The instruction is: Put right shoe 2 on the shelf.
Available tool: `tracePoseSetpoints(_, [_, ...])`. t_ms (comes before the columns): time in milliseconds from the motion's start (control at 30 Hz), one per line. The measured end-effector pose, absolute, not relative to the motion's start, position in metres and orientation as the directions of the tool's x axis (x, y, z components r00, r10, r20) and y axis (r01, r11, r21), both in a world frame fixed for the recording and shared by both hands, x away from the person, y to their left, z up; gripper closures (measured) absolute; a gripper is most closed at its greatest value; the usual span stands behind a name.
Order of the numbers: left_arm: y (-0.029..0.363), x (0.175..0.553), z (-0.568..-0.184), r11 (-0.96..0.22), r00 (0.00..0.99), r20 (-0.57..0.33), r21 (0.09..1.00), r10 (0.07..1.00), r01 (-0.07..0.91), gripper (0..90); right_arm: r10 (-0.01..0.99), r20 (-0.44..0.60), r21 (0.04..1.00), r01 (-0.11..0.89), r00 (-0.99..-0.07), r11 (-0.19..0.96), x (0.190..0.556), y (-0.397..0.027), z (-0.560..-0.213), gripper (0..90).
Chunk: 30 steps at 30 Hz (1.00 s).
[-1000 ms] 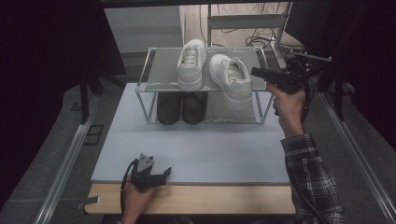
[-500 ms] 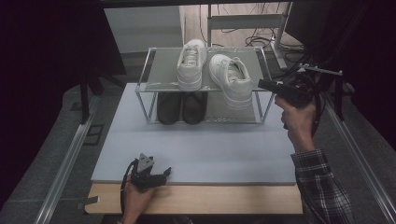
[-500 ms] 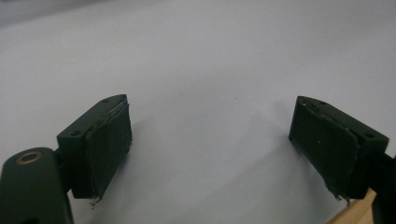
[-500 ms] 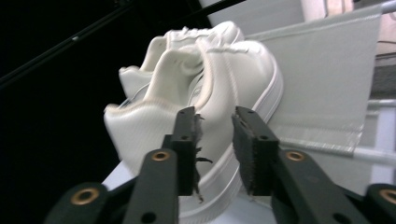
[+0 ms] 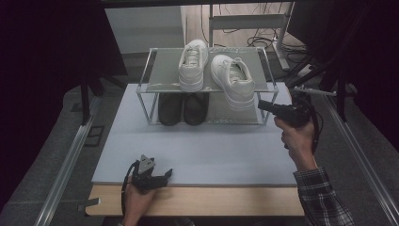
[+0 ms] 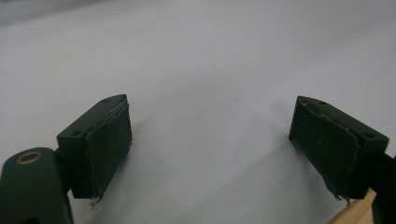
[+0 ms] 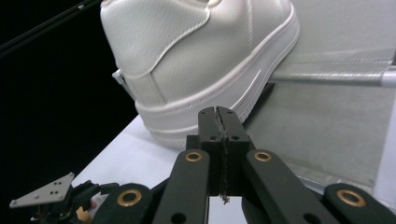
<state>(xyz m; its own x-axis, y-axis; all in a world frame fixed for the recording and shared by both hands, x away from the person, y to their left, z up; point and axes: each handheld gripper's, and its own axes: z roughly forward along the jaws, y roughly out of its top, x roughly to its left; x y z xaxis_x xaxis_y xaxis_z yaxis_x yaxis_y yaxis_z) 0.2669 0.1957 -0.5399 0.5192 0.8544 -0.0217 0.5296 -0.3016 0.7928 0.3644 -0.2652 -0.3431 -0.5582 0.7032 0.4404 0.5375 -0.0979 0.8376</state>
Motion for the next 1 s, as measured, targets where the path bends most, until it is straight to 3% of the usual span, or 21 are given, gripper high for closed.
tracePoseSetpoints(1000, [0.196,0.267,-0.54,-0.303,0.519,-0.021,0.792,0.854,0.53,12.8,0.713,0.425,0.84,0.536,-0.557,-0.082,0.379,-0.23,-0.352,89.9])
